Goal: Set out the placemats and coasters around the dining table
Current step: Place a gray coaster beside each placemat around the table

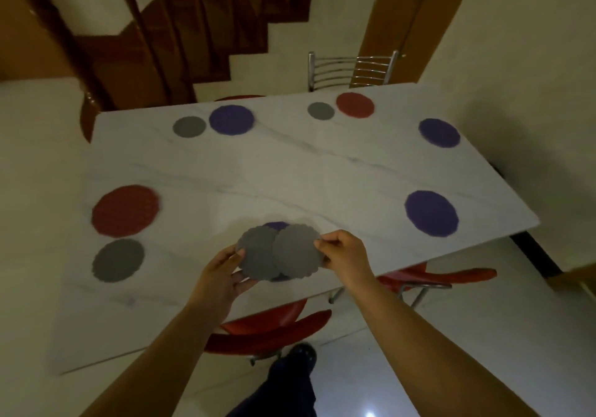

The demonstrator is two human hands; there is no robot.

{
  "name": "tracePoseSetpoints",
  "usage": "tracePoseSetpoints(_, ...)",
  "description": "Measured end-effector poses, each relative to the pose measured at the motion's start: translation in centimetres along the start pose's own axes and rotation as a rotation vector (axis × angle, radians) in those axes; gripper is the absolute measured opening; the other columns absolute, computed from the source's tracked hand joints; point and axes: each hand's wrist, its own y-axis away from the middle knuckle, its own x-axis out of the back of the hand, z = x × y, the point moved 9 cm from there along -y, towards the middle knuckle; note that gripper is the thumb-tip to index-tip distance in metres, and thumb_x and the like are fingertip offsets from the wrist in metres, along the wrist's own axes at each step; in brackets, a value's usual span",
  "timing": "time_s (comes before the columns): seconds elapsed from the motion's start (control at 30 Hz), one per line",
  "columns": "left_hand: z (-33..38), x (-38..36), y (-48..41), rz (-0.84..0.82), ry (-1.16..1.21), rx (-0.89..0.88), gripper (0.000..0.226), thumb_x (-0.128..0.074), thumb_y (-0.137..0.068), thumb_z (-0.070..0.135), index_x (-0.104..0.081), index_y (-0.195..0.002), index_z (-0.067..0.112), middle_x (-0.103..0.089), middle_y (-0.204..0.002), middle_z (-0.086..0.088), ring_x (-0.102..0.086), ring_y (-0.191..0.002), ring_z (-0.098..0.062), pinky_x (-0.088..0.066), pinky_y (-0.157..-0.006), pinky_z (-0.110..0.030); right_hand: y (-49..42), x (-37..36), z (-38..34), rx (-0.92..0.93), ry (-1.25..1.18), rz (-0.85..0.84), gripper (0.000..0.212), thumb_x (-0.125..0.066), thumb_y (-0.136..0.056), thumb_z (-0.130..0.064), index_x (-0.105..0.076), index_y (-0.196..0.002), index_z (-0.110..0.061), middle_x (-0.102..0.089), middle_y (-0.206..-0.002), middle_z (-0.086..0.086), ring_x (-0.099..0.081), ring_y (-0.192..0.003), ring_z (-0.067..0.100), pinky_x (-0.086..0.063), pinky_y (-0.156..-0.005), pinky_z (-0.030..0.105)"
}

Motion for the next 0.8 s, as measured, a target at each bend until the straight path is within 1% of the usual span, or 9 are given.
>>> tracePoseSetpoints(0.1,-0.1,0.4,-1.8,0.045,0.032,0.008,0.018,-0.052,-0.096,0.017,-0.065,-0.108,0.013,-0.074,-0.106,-0.005,-0.073,-0.091,-0.027,-0.06,-0.065,-0.033,-2.6,1.4,0.4,-0.063,-0.062,0.03,0.01,-0.068,-0.082,-0.01,-0.062,-0.077,-0.015,-0.065,-0.085,0.005,-0.063,-0.082,0.022,-0.056,-0.058,0.026)
tracePoseSetpoints(0.13,-0.1,0.3,-2.5,0.05,0.047,0.013,0.018,-0.052,-0.096,0.017,-0.065,-0.109,0.012,-0.072,-0.108,-0.006,-0.073,-0.091,-0.028,-0.06,-0.065,-0.033,-3.5,2.1,0.4,-0.073,-0.063,0.048,0.009,-0.068,-0.082,-0.01,-0.062,-0.078,-0.016,-0.065,-0.086,0.006,-0.064,-0.082,0.023,-0.056,-0.06,0.028)
tracePoseSetpoints(0.2,-0.3,0.2,-3.6,0.06,0.065,0.024,0.017,-0.052,-0.096,0.016,-0.065,-0.107,0.012,-0.07,-0.11,-0.007,-0.073,-0.089,-0.028,-0.06,-0.064,-0.033,-5.6,3.4,0.5,-0.088,-0.04,0.09,0.008,-0.069,-0.081,-0.01,-0.062,-0.079,-0.014,-0.065,-0.09,0.011,-0.063,-0.085,0.026,-0.057,-0.067,0.036)
tracePoseSetpoints(0.3,-0.4,0.1,-4.9,0.088,0.062,0.043,0.015,-0.052,-0.096,0.014,-0.065,-0.103,0.012,-0.071,-0.103,-0.006,-0.074,-0.084,-0.028,-0.06,-0.059,-0.034,-8.2,4.9,1.2,-0.113,0.017,0.128,0.008,-0.069,-0.081,-0.009,-0.062,-0.087,-0.008,-0.064,-0.094,0.015,-0.063,-0.086,0.031,-0.057,-0.076,0.044)
tracePoseSetpoints(0.43,-0.2,-0.3,-5.5,0.08,0.053,0.04,0.015,-0.051,-0.095,0.013,-0.062,-0.105,0.01,-0.068,-0.111,-0.012,-0.072,-0.087,-0.028,-0.061,-0.062,-0.036,-10.7,5.3,2.8,-0.164,0.11,0.114,0.011,-0.069,-0.082,-0.011,-0.062,-0.09,-0.006,-0.061,-0.082,0.009,-0.06,-0.081,0.027,-0.057,-0.078,0.047)
tracePoseSetpoints(0.53,-0.4,-0.4,-5.6,0.09,0.063,0.047,0.015,-0.052,-0.094,0.014,-0.062,-0.104,0.01,-0.068,-0.11,-0.012,-0.072,-0.087,-0.029,-0.062,-0.067,-0.04,-12.0,5.2,3.9,-0.19,0.17,0.092,0.008,-0.069,-0.082,-0.011,-0.062,-0.084,-0.008,-0.06,-0.077,0.007,-0.061,-0.079,0.03,-0.057,-0.078,0.048)
tracePoseSetpoints(0.6,-0.8,-0.4,-5.6,0.107,0.08,0.052,0.014,-0.052,-0.094,0.013,-0.064,-0.101,0.011,-0.072,-0.103,-0.009,-0.072,-0.086,-0.029,-0.062,-0.065,-0.04,-12.6,5.0,4.4,-0.207,0.187,0.079,0.008,-0.069,-0.081,-0.011,-0.061,-0.081,-0.01,-0.062,-0.082,0.013,-0.062,-0.083,0.034,-0.056,-0.079,0.048)
tracePoseSetpoints(0.67,-1.2,-0.3,-5.6,0.121,0.108,0.056,0.015,-0.051,-0.095,0.012,-0.066,-0.099,0.013,-0.075,-0.099,-0.007,-0.073,-0.086,-0.029,-0.06,-0.062,-0.037,-13.1,4.8,4.7,-0.203,0.238,0.072,0.009,-0.069,-0.081,-0.011,-0.062,-0.085,-0.007,-0.063,-0.089,0.017,-0.062,-0.086,0.035,-0.056,-0.079,0.048)
tracePoseSetpoints(0.8,-1.5,-0.3,-5.4,0.139,0.125,0.054,0.018,-0.053,-0.094,0.014,-0.065,-0.107,0.011,-0.073,-0.105,-0.009,-0.072,-0.089,-0.03,-0.061,-0.064,-0.038,-13.8,4.4,3.9,-0.141,0.404,0.034,0.018,-0.065,-0.085,-0.014,-0.065,-0.098,-0.003,-0.066,-0.1,0.019,-0.063,-0.082,0.032,-0.055,-0.081,0.049)
